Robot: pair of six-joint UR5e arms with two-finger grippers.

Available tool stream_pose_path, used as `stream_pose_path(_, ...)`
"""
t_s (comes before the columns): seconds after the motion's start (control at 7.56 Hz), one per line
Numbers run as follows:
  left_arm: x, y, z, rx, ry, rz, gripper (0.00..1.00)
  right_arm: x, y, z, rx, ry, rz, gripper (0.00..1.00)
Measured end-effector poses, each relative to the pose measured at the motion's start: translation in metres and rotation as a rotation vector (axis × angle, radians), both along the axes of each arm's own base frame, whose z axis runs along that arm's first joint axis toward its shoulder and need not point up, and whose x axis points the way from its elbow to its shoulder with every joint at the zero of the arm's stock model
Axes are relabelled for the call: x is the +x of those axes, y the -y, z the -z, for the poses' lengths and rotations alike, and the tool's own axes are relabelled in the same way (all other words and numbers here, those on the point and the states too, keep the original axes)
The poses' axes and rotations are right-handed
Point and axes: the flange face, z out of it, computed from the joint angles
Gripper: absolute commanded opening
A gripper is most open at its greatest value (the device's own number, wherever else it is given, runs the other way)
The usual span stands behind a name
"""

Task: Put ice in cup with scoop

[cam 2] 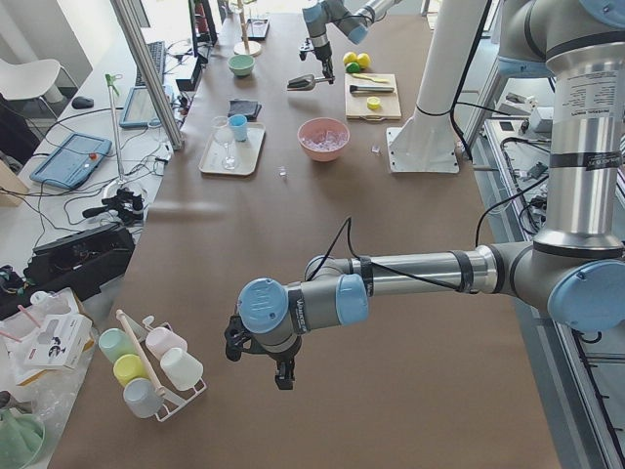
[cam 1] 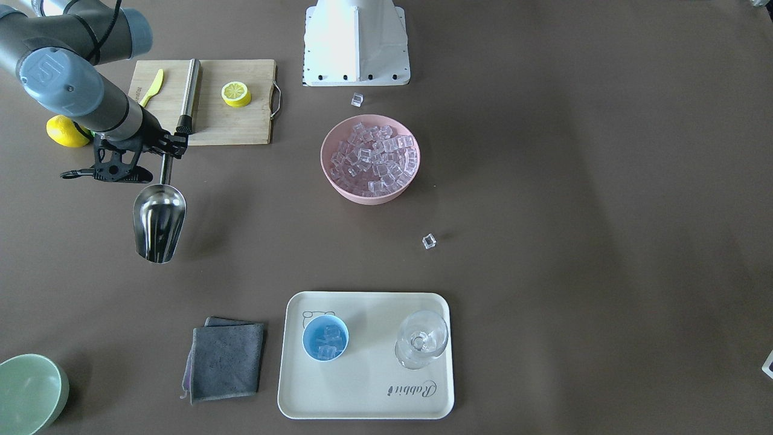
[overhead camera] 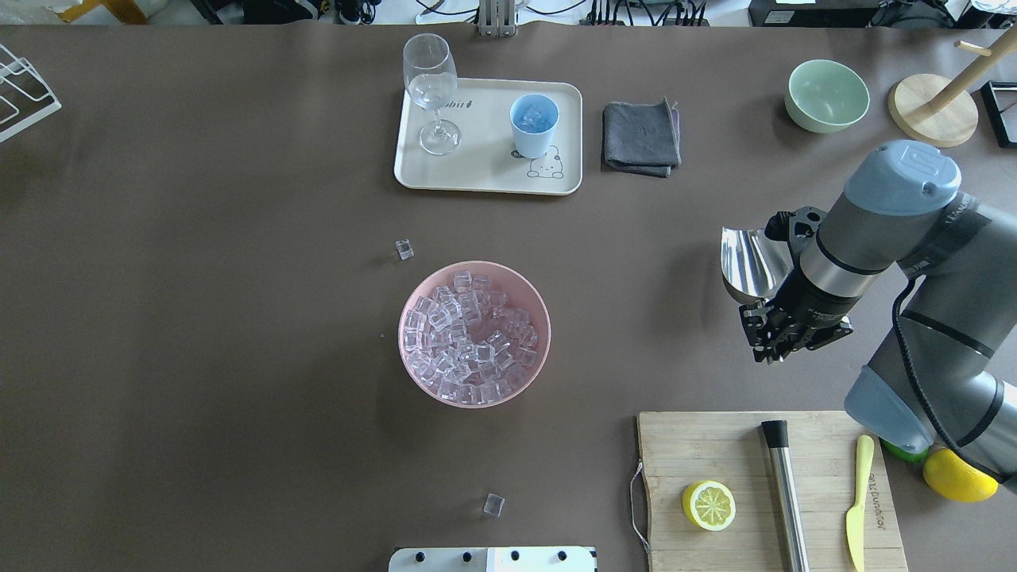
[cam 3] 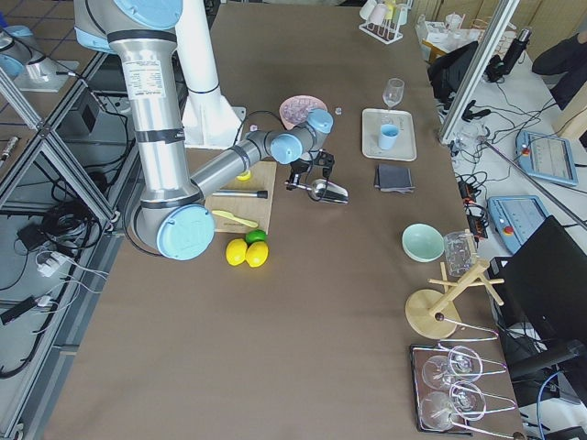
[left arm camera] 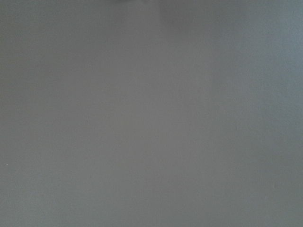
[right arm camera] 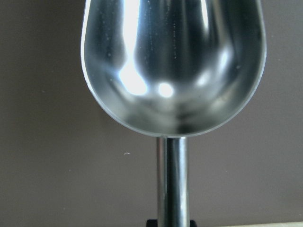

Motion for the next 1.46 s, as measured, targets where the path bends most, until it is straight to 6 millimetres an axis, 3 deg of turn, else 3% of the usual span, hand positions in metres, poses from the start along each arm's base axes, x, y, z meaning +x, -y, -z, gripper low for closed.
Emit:
stream_pose_path(0.26,-0.001,-0.002,-0.001,-0.002,0.001,0.003,0.99,-0.022,-0.016,0.000,0.010,-0.006,0.006,0.00)
stream_pose_path(0.53,-0.002,-0.003,-0.002,-0.004,0.001,0.004,0.99,-0.032,-0.022,-0.004,0.022,-0.014,0.009,0.00)
stream_pose_path(0.66,-0.002,-0.003,-0.002,-0.004,0.001,0.004,0.99,-0.036,-0.022,-0.006,0.024,-0.019,0.011,0.22)
stream_pose_path(0.79,-0.002,-0.003,-0.001,-0.003,0.001,0.004,0.99,-0.039,-0.022,-0.009,0.026,-0.024,0.016,0.74)
stream_pose_path(0.93,-0.001,-0.003,-0.001,-0.002,0.001,0.003,0.99,-0.042,-0.020,-0.013,0.028,-0.027,0.023,0.99)
stream_pose_path(1.32,-0.001,-0.002,-0.001,-0.002,0.002,0.003,0.98,-0.044,-0.012,-0.001,0.057,0.004,0.056,1.00)
stream_pose_path(1.46,-0.001,-0.002,-0.001,-0.002,0.002,0.003,0.98,-0.030,-0.002,0.009,0.058,0.026,0.047,1.00)
